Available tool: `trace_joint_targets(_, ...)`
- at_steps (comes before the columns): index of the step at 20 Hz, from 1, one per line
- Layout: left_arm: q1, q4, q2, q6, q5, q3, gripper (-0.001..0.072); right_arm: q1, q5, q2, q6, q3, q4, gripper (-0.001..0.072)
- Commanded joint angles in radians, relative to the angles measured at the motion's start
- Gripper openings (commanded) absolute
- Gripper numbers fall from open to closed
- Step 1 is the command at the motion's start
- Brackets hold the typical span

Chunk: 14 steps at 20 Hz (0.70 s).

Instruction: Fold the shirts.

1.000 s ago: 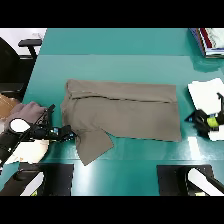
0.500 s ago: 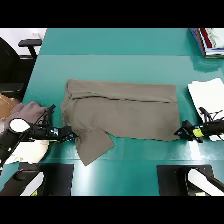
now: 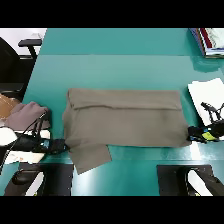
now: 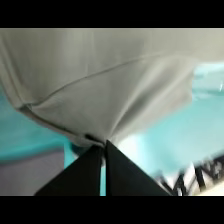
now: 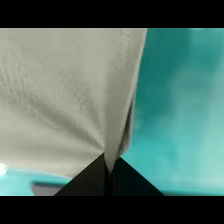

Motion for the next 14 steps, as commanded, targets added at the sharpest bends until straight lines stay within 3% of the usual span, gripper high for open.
trace_joint_targets(1, 0.001, -0.007, 0.081, -0.065, -0.043, 0.063, 0.0022, 0.014, 0.064, 0.092, 0.002, 0.042, -0.064, 0.0017)
trace_joint_targets(4, 0.001, -0.003, -0.087, 0.026, 0.113, 0.173, 0.0022, 0.062, 0.011, -0.023, 0.016, 0.159, -0.033, 0.0017)
trace_joint_targets(9, 0.001, -0.009, -0.524, 0.199, 0.333, 0.423, 0.0023, 0.111, -0.091, -0.348, 0.027, 0.418, 0.025, 0.0018)
trace_joint_targets(14, 0.001, -0.011, -0.872, 0.232, 0.377, 0.652, 0.0024, 0.111, -0.14, -0.591, 0.027, 0.617, 0.161, 0.0018)
